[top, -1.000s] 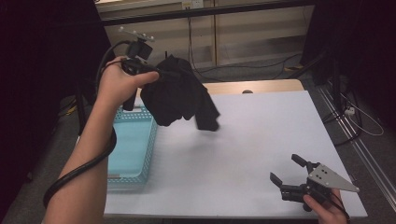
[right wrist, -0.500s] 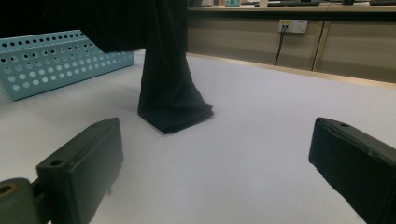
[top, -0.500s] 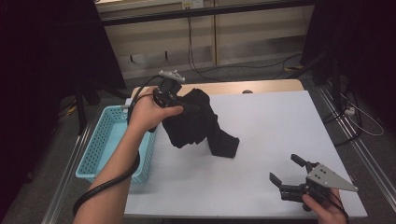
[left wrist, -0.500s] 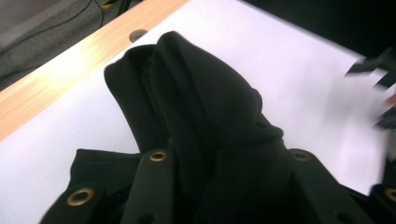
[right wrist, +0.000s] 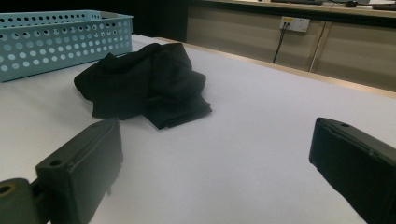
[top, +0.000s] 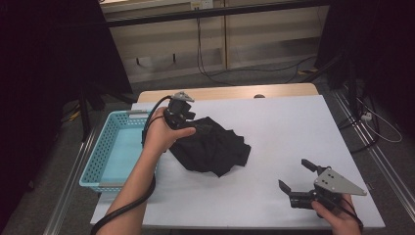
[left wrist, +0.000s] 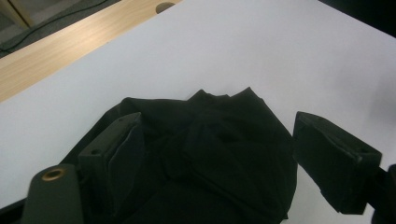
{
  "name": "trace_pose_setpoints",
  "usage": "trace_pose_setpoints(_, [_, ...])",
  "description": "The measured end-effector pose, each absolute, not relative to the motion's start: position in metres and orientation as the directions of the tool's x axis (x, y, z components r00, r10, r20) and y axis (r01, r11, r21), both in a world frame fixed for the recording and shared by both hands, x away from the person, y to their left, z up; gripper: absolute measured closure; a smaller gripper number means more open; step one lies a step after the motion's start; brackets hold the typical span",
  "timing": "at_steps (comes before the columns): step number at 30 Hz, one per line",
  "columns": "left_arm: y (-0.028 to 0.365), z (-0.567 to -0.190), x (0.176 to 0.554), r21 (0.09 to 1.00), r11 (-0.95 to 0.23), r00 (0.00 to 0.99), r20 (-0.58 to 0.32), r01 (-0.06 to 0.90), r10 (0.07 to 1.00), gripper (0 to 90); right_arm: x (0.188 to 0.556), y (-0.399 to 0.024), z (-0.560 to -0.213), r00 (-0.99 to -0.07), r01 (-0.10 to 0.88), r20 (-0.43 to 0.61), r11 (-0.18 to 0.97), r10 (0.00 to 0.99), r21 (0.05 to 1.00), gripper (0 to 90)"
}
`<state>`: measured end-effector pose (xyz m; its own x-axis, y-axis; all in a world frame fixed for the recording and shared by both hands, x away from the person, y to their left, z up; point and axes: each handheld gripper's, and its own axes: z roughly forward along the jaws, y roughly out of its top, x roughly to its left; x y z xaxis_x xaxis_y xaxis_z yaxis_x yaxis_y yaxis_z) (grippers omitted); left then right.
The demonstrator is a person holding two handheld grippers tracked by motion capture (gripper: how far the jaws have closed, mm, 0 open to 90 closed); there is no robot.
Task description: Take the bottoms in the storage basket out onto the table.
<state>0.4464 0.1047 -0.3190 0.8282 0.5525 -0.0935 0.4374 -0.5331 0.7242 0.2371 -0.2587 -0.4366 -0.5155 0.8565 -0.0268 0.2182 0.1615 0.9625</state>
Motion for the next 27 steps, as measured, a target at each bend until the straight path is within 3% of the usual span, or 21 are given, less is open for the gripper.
trace_pose_setpoints(16, [0.115,-0.353,0.414,0.738,-0.524,0.807,-0.047,0.425,0.589,11.0,0.287,-0.223,-0.434,-0.576,0.29,-0.044,0.255,0.816,0.923,1.3])
trace_pose_setpoints(27, [0.125,-0.372,0.406,0.732,-0.509,0.785,-0.059,0.454,0.616,9.4,0.304,-0.199,-0.437,-0.61,0.304,-0.012,0.249,0.792,0.92,2.4])
